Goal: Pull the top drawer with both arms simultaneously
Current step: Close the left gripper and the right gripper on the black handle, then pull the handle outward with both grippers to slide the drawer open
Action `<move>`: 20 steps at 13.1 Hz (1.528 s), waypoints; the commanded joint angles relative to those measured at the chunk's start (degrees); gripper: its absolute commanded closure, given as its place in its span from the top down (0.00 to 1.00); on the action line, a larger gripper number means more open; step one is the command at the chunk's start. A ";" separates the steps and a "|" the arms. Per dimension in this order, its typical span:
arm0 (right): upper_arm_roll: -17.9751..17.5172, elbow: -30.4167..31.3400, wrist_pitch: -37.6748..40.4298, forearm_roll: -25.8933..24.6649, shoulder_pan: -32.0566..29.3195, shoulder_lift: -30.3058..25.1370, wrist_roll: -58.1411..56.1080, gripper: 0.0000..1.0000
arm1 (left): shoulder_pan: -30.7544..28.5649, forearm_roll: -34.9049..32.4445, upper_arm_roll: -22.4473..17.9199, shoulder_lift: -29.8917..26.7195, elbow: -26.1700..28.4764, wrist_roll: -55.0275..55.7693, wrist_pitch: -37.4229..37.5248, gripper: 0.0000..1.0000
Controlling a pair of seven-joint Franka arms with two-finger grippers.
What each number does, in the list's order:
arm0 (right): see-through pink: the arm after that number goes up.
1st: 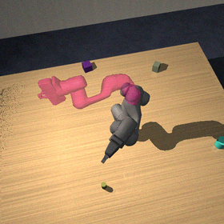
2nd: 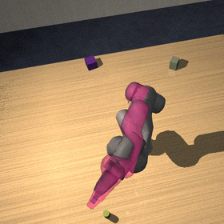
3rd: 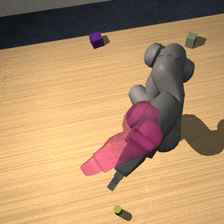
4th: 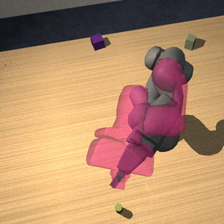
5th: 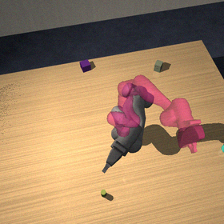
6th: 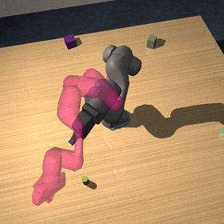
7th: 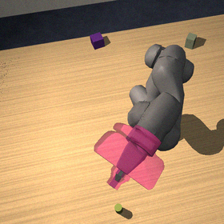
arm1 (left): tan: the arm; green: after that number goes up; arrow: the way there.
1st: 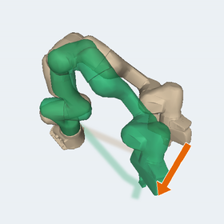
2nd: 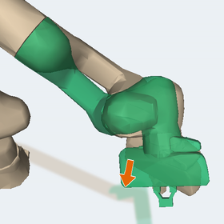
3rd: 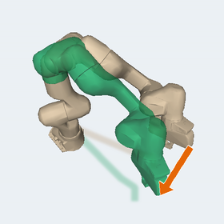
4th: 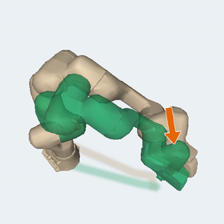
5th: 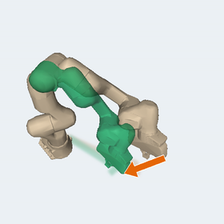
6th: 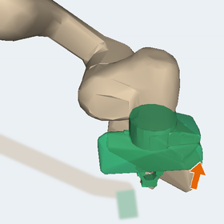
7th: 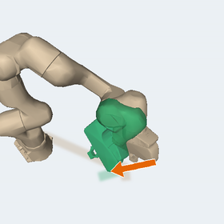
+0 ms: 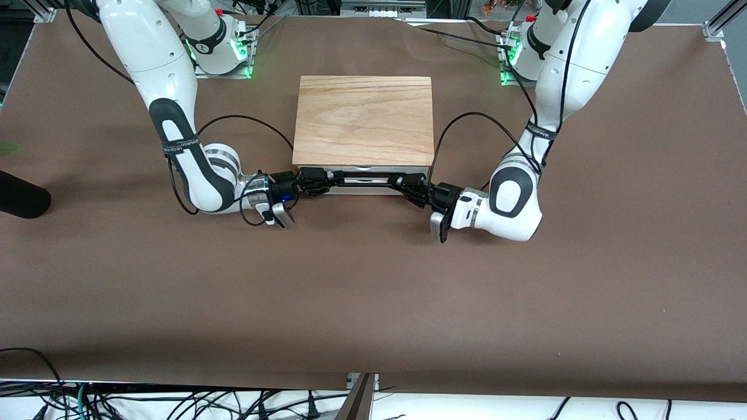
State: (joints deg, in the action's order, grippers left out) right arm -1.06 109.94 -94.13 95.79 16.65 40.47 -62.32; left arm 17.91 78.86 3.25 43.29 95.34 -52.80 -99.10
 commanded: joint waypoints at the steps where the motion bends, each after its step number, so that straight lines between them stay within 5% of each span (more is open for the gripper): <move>1: 0.09 1.07 0.26 0.98 -1.18 -0.31 -1.84 0.12 | -0.59 1.82 0.09 -0.31 -2.09 2.08 0.57 0.00; 8: 0.27 -3.93 -0.44 1.59 -1.62 3.38 -1.57 0.13 | -0.68 1.64 -0.09 0.82 -5.69 6.57 0.49 0.00; 15: 0.35 -9.47 -1.41 2.30 -2.41 6.63 -0.96 0.13 | -1.12 1.64 -0.18 7.41 -20.35 14.82 0.40 0.00; 20: 0.44 -13.78 -1.76 3.70 -2.85 9.27 -0.17 0.13 | -1.65 2.17 -0.26 9.00 -24.58 16.41 0.05 0.00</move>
State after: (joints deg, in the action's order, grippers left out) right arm -0.86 99.31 -94.44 98.53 14.79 46.72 -62.52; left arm 17.84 76.90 1.64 51.72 78.72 -43.42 -98.38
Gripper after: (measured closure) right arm 0.692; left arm 0.815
